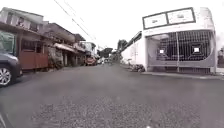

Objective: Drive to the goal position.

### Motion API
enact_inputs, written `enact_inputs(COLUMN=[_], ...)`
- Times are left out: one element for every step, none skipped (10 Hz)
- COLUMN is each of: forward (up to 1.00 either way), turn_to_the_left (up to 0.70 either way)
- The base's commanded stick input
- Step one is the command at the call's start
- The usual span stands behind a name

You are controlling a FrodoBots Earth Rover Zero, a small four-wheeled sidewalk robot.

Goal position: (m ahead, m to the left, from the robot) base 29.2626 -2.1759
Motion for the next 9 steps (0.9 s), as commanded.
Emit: enact_inputs(forward=[1.00, 1.00, 1.00, 1.00, 1.00, 1.00, 1.00, 1.00, 1.00], turn_to_the_left=[0.35, 0.40, 0.32, 0.10, 0.02, 0.00, 0.00, 0.00, 0.03])
